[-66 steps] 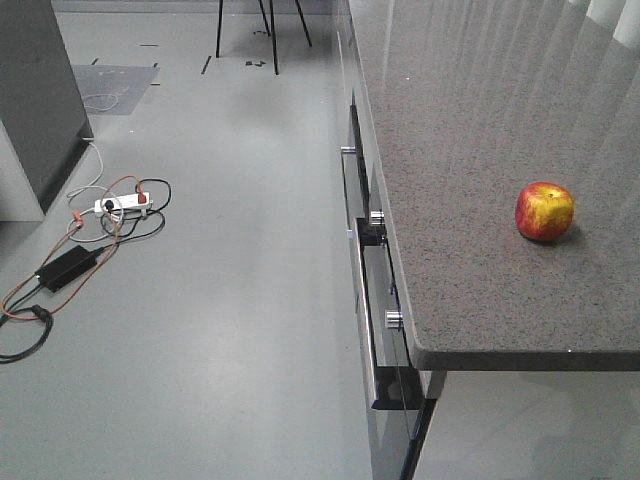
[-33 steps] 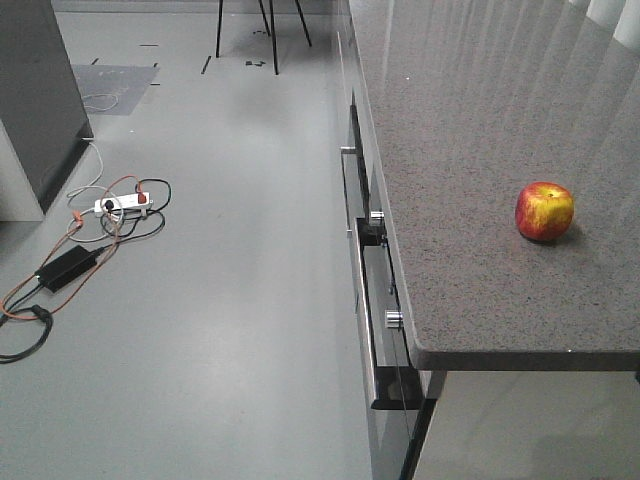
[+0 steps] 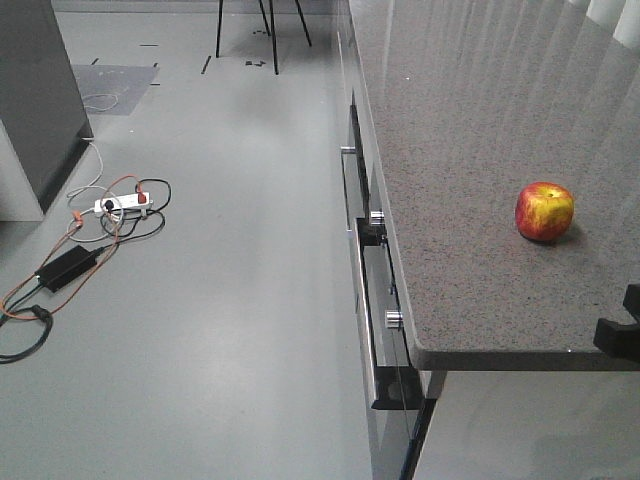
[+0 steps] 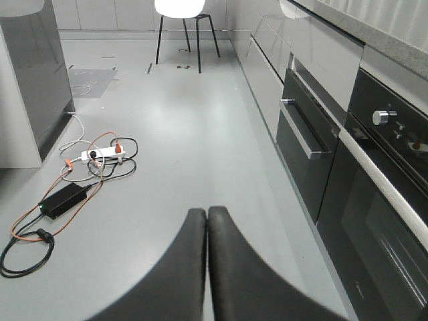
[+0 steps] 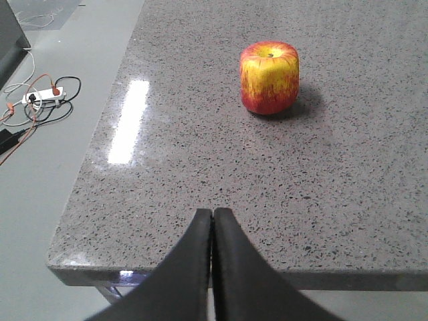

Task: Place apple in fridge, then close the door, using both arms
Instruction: 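Move the right gripper over the red-and-yellow apple on the countertop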

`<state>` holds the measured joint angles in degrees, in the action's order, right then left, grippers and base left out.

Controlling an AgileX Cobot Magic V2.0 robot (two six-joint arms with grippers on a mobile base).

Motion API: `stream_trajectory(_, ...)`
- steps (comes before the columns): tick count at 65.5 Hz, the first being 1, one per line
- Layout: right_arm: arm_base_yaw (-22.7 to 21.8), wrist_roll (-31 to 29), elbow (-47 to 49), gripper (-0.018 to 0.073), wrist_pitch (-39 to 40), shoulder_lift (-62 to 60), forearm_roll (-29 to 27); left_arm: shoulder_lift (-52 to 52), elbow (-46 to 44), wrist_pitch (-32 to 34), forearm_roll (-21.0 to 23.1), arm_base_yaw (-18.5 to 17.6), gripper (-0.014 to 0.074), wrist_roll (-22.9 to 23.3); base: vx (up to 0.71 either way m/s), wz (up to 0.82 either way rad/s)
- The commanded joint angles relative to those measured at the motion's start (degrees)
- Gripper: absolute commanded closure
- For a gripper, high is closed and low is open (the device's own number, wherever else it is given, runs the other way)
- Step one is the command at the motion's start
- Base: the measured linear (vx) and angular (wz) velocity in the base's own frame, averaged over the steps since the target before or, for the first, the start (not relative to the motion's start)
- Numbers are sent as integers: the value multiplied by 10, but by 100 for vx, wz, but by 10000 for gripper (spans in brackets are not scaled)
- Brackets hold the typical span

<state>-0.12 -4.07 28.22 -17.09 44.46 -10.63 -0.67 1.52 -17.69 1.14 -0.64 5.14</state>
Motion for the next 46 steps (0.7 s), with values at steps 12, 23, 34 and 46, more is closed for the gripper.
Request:
stream_trajectory(12, -2, -9, 20, 492, 36, 0, 45, -8, 11, 37, 4, -1, 602, 1, 0, 0)
stream_trajectory(23, -2, -2, 20, 268, 28, 0, 42, -8, 11, 37, 4, -1, 602, 1, 0, 0)
stream_trajectory(34, -2, 2, 20, -3, 20, 0, 41, -8, 11, 37, 4, -1, 602, 1, 0, 0)
stream_trajectory(46, -2, 14, 20, -131, 26, -2, 41, -8, 11, 37, 4, -1, 602, 1, 0, 0)
